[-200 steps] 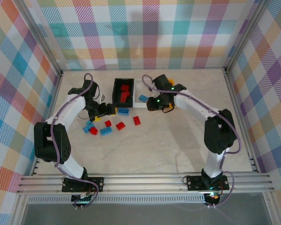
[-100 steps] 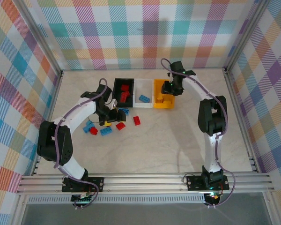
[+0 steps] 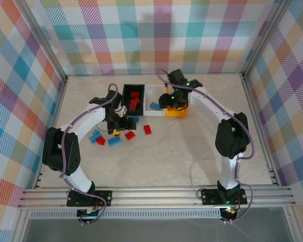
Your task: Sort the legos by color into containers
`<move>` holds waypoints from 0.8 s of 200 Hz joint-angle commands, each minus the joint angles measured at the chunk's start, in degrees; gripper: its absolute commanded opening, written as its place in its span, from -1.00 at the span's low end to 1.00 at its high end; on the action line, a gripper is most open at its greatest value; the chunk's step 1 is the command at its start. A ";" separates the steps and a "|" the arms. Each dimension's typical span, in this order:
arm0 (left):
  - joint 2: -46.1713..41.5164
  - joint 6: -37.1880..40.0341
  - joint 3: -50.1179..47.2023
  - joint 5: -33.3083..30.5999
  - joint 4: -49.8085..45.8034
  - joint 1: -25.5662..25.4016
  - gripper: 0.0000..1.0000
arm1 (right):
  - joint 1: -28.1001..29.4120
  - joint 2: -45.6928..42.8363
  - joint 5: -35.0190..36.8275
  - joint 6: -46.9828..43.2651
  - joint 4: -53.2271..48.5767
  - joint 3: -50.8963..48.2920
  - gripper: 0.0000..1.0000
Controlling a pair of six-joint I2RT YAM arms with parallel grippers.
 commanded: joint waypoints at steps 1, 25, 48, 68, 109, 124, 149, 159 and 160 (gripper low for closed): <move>-3.76 -1.55 0.15 -1.51 -0.87 2.44 0.67 | 5.50 0.83 0.69 0.17 -2.04 -2.63 0.27; -7.40 -2.53 -2.55 -1.49 -0.70 5.10 0.67 | 9.32 4.49 1.20 1.66 -2.29 -1.92 0.33; -10.50 -2.99 -4.96 -1.63 -0.43 6.73 0.68 | 11.00 8.00 3.90 2.18 -1.15 -1.60 0.44; -12.37 -2.95 -6.20 -1.53 -0.51 7.36 0.70 | 11.27 11.15 5.13 2.81 -1.13 -0.53 0.45; -14.36 -1.75 -7.73 -1.53 -1.57 8.08 0.71 | 11.58 16.18 5.69 2.28 -1.56 2.54 0.45; -14.80 -1.37 -8.23 -1.55 -1.84 8.42 0.72 | 11.63 17.37 5.75 2.29 -1.70 3.14 0.44; -15.60 -0.98 -9.07 -1.38 -1.84 8.92 0.72 | 11.98 18.91 5.59 2.47 -2.18 4.21 0.42; -15.60 -0.81 -9.42 -1.27 -1.76 9.13 0.73 | 12.15 19.48 5.61 2.47 -2.57 4.71 0.39; -15.60 -0.80 -9.47 -1.27 -1.76 9.14 0.73 | 12.11 19.54 5.63 2.47 -2.62 4.75 0.39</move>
